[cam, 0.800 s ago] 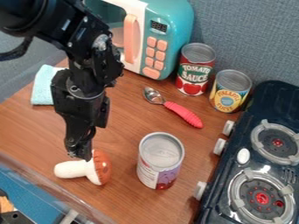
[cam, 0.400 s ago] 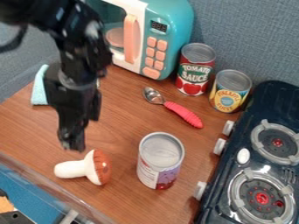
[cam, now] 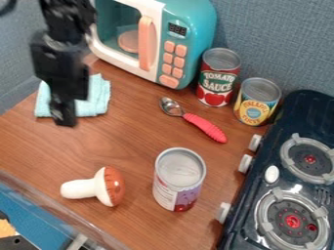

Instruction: Moved the blue cloth to the bottom left corner of the table

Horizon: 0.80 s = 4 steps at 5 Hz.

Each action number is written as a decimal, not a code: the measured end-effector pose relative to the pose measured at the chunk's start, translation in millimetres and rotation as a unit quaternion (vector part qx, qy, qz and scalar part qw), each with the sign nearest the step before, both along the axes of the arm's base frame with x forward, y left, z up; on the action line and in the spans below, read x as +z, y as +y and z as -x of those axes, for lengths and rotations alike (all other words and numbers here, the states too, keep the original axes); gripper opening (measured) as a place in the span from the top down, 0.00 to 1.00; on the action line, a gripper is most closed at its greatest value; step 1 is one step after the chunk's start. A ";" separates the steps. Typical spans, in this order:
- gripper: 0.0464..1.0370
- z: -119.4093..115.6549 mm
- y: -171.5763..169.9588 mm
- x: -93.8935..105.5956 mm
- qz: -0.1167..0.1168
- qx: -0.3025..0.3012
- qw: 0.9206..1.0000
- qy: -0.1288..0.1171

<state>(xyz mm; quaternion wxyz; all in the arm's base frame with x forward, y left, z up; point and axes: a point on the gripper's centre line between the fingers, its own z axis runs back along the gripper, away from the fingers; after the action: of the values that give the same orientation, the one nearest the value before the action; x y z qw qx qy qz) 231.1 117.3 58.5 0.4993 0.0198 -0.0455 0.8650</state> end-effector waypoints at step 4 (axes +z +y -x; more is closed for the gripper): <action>0.04 -56.4 106.5 -35.6 0.007 0.170 0.985 -0.012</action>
<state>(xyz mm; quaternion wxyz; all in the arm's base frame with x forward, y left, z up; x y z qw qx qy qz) 287.5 223.8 22.9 0.3442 0.0133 -0.0412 0.9379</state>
